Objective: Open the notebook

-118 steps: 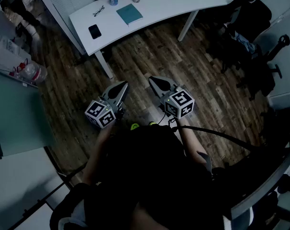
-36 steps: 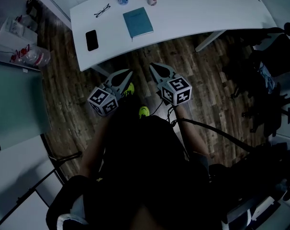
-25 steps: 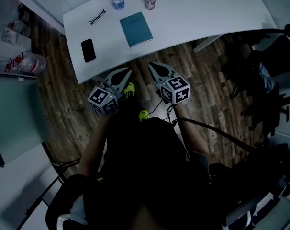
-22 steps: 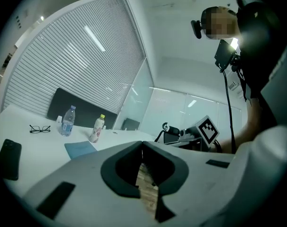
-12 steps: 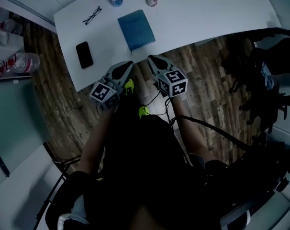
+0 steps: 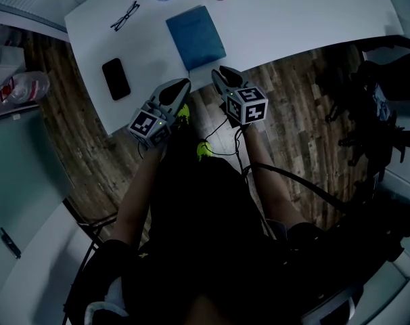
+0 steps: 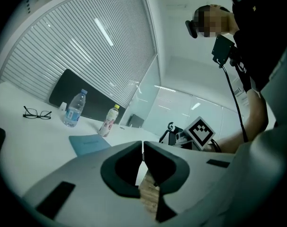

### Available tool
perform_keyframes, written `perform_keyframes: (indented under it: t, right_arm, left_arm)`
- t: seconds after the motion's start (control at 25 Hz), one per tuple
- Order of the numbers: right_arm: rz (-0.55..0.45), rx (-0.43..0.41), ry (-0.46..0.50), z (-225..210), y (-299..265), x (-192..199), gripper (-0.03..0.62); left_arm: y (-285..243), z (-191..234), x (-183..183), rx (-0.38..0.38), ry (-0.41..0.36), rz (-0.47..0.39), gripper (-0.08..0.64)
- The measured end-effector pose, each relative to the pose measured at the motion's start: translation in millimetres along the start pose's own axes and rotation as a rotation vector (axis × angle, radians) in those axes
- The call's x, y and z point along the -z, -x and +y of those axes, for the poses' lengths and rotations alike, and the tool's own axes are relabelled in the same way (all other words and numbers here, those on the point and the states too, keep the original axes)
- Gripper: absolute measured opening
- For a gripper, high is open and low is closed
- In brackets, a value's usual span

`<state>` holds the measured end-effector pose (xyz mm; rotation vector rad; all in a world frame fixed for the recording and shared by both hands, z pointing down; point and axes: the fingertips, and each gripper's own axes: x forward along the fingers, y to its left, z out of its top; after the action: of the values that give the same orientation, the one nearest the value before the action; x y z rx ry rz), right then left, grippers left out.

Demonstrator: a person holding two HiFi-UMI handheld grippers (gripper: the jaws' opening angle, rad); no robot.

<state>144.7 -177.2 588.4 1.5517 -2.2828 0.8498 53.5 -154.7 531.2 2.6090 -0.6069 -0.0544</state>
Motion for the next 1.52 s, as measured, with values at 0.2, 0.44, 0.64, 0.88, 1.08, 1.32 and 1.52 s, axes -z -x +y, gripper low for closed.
perform_keyframes:
  t: [0.2,0.44,0.64,0.88,1.08,1.32,1.52]
  right_arm:
    - [0.039,0.032,-0.005,-15,-17,4,0.104]
    - [0.083,0.021,-0.034,-28,-36,9,0.150]
    - [0.126,0.036,-0.040,-39,-52,12,0.219]
    - [0.164,0.069,-0.059,-53,-61,19,0.257]
    - [0.180,0.084,-0.057,-66,-71,18,0.282]
    - [0.221,0.098,-0.068,-75,-78,24,0.295]
    - [0.247,0.099,-0.068,-77,-81,28,0.295]
  left_arm:
    - [-11,15,11,0.002,0.030,0.016,0.031]
    - [-24,35,24,0.007,0.044,0.022,0.043]
    - [-35,50,34,-0.014,0.081,0.054,0.078]
    - [-41,67,45,-0.060,0.106,0.087,0.163]
    - [-51,77,53,-0.071,0.090,0.122,0.181]
    - [-56,88,60,-0.120,0.068,0.171,0.259]
    - [-59,92,68,-0.146,-0.001,0.258,0.279]
